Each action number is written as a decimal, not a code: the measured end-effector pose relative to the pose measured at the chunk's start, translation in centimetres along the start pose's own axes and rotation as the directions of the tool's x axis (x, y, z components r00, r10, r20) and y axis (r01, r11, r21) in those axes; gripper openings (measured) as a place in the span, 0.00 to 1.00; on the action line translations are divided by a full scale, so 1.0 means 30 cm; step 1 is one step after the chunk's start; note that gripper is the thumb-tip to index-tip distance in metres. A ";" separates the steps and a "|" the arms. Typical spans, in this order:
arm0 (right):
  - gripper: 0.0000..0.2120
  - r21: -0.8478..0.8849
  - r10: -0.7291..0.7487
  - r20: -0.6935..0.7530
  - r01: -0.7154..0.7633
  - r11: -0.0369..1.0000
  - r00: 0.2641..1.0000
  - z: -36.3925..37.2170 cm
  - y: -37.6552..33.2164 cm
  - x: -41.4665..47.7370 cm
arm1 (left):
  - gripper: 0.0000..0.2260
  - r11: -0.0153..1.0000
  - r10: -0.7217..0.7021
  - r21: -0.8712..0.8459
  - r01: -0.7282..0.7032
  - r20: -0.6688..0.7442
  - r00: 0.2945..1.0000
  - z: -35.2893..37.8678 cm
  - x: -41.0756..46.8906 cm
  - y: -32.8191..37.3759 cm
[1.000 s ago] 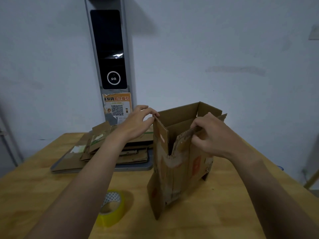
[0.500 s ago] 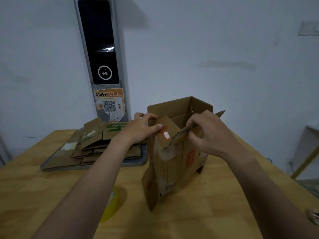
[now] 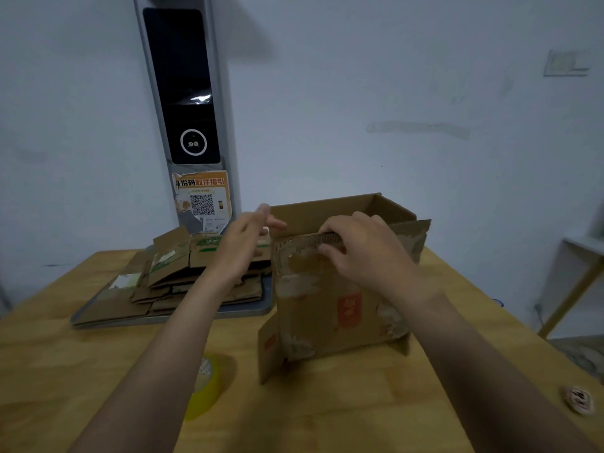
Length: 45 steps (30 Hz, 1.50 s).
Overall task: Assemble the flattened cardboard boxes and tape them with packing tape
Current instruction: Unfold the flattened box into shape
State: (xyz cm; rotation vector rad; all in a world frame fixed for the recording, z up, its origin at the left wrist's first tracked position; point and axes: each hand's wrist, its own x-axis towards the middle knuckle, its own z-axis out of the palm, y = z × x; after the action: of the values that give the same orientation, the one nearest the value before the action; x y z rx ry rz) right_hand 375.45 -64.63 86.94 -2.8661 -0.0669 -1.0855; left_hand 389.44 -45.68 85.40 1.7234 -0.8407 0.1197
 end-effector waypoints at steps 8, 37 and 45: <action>0.17 0.015 0.102 -0.184 -0.101 0.995 0.978 -0.069 0.040 0.019 | 0.08 0.999 -0.031 -0.009 0.033 0.158 0.987 0.020 -0.052 -0.093; 0.34 0.576 0.580 0.078 -0.512 0.638 0.811 0.280 0.359 -0.249 | 0.41 0.980 -0.166 0.105 0.171 -0.051 0.985 0.102 -0.063 -0.311; 0.39 0.205 0.352 0.350 -0.438 0.875 0.868 0.243 0.347 -0.118 | 0.42 0.900 -0.162 0.430 0.073 0.175 0.971 0.104 0.047 -0.259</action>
State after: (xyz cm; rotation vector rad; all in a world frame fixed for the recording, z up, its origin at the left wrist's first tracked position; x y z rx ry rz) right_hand 378.31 -74.40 78.58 -2.5943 0.3202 -0.5062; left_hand 393.99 -48.40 78.77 2.2211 -0.9047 0.0401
